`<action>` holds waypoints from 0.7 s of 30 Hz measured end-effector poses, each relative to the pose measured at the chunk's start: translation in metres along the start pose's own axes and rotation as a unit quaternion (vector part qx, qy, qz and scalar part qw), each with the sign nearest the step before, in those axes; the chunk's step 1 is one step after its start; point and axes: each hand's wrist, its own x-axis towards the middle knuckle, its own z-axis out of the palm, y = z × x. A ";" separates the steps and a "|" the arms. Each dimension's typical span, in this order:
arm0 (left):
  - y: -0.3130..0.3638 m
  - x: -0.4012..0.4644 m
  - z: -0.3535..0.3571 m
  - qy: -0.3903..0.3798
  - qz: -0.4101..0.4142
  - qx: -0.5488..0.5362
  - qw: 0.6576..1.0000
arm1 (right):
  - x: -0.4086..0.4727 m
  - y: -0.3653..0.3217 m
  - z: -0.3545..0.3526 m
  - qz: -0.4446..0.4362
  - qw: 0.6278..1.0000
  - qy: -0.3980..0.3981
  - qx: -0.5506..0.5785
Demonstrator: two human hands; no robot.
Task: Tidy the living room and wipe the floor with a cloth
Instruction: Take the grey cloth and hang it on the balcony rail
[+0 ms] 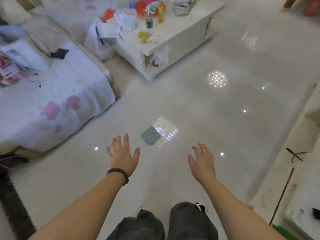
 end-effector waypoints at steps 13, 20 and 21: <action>-0.097 0.055 -0.016 0.012 -0.121 -0.025 0.992 | 0.075 -0.097 0.053 -0.067 0.995 -0.063 -0.042; -0.074 0.172 -0.021 -0.003 -0.098 -0.027 0.995 | 0.183 -0.109 0.074 -0.065 0.992 -0.102 -0.047; -0.067 0.190 -0.021 -0.005 -0.089 -0.028 0.996 | 0.198 -0.111 0.076 -0.062 0.991 -0.108 -0.038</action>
